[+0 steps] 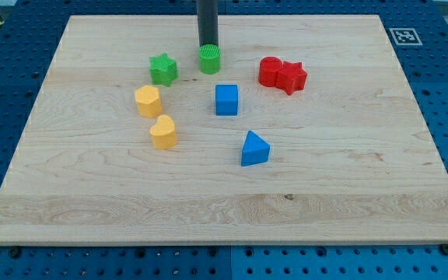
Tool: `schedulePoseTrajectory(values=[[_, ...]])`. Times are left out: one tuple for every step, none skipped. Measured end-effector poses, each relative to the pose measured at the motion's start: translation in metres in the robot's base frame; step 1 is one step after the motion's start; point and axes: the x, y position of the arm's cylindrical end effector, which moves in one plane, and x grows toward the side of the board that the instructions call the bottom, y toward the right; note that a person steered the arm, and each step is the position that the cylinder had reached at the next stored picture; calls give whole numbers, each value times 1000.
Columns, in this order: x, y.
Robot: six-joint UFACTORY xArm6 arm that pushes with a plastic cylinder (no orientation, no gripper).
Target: Push the red star slightly down
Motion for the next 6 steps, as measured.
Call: schedulePoseTrajectory(values=[[-8, 62], [-5, 106], [11, 126], [33, 131], [55, 131], [70, 131]])
